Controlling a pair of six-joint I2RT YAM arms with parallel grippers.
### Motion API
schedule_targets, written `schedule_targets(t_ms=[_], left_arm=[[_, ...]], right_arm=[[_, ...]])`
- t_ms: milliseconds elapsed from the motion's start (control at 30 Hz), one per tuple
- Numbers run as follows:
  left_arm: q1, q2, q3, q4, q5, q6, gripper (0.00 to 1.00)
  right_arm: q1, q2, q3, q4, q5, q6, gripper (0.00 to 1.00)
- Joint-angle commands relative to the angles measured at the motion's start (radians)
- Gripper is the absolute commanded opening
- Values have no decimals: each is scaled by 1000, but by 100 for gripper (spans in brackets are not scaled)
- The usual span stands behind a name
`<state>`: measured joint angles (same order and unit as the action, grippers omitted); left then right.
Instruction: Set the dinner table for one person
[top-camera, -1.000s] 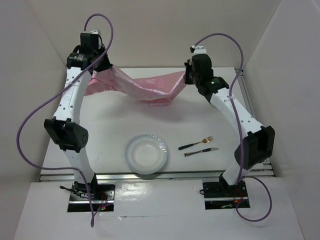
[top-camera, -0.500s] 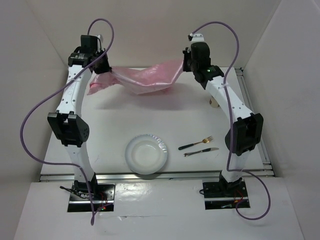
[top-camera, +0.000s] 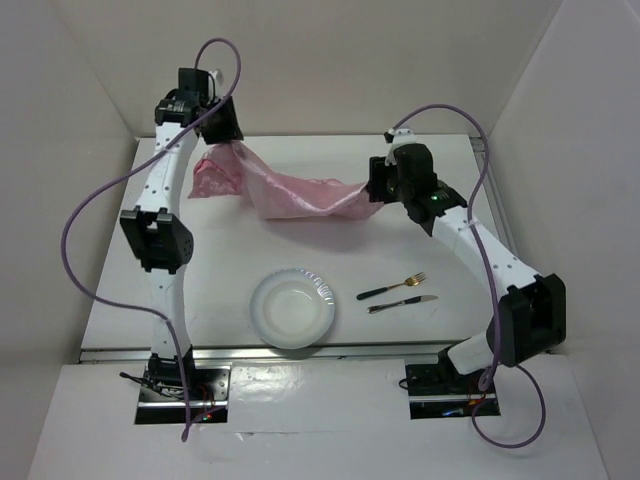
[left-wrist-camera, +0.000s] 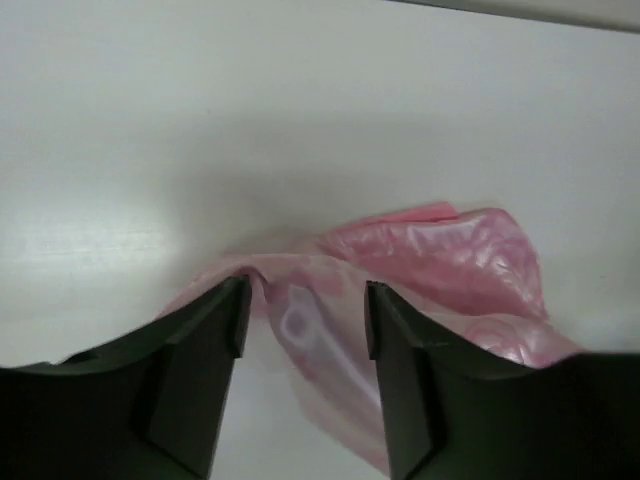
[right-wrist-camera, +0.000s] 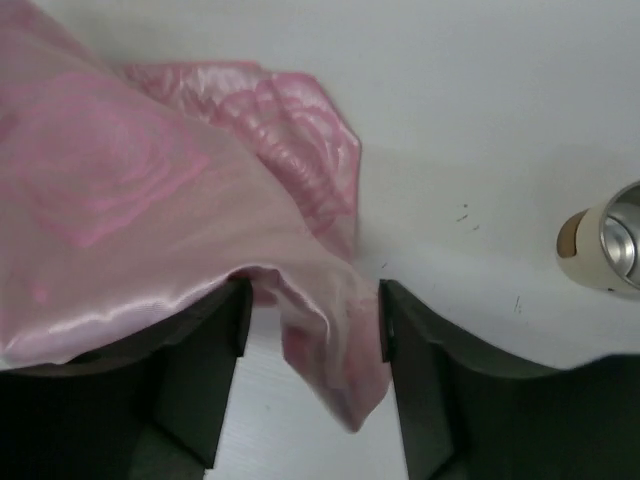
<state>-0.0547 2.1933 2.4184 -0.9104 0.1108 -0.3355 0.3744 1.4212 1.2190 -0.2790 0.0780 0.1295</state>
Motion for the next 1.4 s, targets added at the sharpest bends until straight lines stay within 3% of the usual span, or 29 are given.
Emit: schedule_targets(t_ms=[0, 33, 100, 200, 267, 333, 400, 433, 500, 567, 600, 633, 667, 700, 767, 867, 933, 1100, 1367], left_arm=[[12, 207, 240, -105, 56, -23, 69], [12, 188, 199, -64, 47, -33, 84], [12, 2, -104, 51, 23, -51, 100], [12, -151, -316, 156, -45, -69, 100], [12, -216, -317, 92, -132, -69, 99], [12, -250, -341, 61, -155, -79, 91], [12, -332, -462, 61, -167, -79, 73], [12, -366, -517, 77, -190, -92, 50], [12, -458, -637, 137, -203, -115, 37], [12, -486, -795, 205, -185, -141, 44], [25, -486, -824, 205, -166, -155, 55], [26, -450, -858, 205, -139, -177, 62], [35, -426, -867, 205, -138, -194, 73], [35, -376, -868, 205, -123, -213, 79], [35, -333, -878, 215, -105, -232, 82], [47, -303, -929, 286, -94, -281, 73], [84, -303, -988, 379, -53, -302, 73], [131, -226, -977, 424, 82, -312, 81], [131, -164, -924, 447, 121, -321, 91]], right_arm=[[35, 56, 63, -9, -58, -25, 67], [35, 65, 63, -44, -58, -25, 75], [44, 36, 30, -45, -44, 15, 76], [44, 4, -4, -63, -73, 80, 76], [44, 18, 5, -110, -83, 142, 67], [44, 18, 5, -138, -92, 182, 59], [44, 18, -10, -163, -92, 231, 47], [44, 1, -39, -163, -92, 275, 41], [32, -34, -78, -172, -141, 314, 37], [-12, -54, -142, -163, -184, 383, 37], [-28, -64, -166, -145, -242, 404, 39], [-58, -77, -217, -135, -269, 456, 44], [-71, -77, -242, -123, -303, 479, 58], [-83, -88, -266, -97, -354, 533, 64], [-98, -99, -329, -51, -386, 582, 76], [-98, -108, -392, -26, -371, 692, 72], [-109, -117, -426, 18, -350, 780, 67], [-120, -117, -533, 176, -350, 883, 66], [-120, 34, -521, 267, -319, 935, 66]])
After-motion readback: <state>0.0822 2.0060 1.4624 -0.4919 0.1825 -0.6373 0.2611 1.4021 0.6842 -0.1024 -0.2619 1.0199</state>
